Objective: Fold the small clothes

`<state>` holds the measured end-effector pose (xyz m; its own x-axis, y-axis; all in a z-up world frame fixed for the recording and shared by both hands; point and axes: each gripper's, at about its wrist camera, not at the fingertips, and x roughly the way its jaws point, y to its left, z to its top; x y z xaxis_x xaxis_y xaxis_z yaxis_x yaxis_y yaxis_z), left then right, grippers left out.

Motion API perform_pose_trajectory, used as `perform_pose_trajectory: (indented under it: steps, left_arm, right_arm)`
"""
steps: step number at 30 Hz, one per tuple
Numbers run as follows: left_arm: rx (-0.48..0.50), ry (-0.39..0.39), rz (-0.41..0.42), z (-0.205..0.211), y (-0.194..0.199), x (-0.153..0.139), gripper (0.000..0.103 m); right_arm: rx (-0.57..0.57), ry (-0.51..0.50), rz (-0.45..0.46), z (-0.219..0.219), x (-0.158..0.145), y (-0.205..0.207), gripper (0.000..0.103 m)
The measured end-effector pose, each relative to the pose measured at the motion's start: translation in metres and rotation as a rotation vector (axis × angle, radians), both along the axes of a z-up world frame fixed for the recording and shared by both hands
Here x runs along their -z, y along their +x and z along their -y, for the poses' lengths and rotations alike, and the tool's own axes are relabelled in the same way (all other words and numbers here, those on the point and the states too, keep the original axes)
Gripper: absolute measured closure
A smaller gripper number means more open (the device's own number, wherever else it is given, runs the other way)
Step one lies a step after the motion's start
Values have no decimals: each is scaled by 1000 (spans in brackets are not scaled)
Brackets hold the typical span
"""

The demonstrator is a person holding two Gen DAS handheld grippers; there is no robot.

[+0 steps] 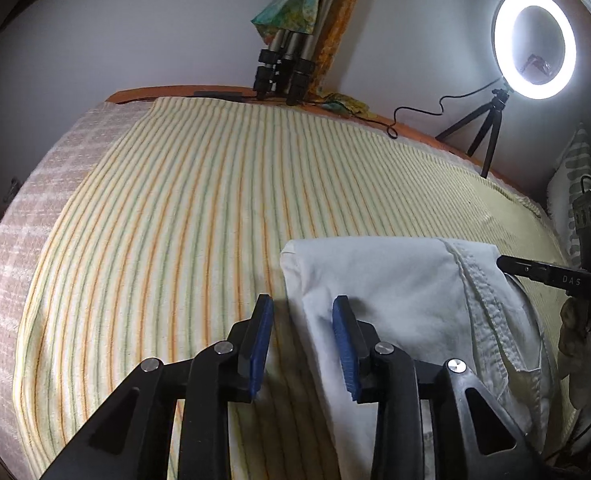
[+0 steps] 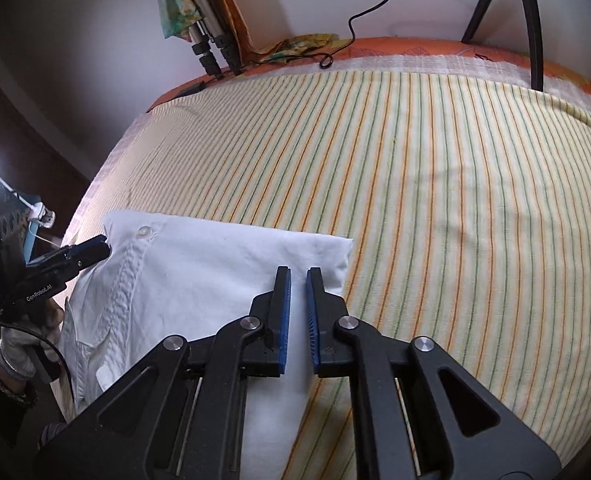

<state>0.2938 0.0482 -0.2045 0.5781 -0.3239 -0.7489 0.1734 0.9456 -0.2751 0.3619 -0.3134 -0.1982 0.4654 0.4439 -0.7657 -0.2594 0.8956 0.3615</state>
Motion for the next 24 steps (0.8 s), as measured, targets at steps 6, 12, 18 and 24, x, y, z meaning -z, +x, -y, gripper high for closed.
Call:
perform_pose_trajectory:
  steps: [6, 12, 18, 24]
  left_arm:
    - [-21, -64, 19, -24, -25, -22, 67]
    - [-31, -352, -106, -45, -42, -17, 55]
    - [-43, -445, -183, -43, -50, -2, 55]
    - [-58, -483, -232, -37, -42, 13, 55]
  right_arm:
    - [54, 83, 19, 24, -20, -27, 55]
    - [62, 244, -41, 45, -18, -60, 49]
    - [76, 321, -117, 52, 4, -76, 49]
    - [77, 365, -166, 53, 25, -79, 49]
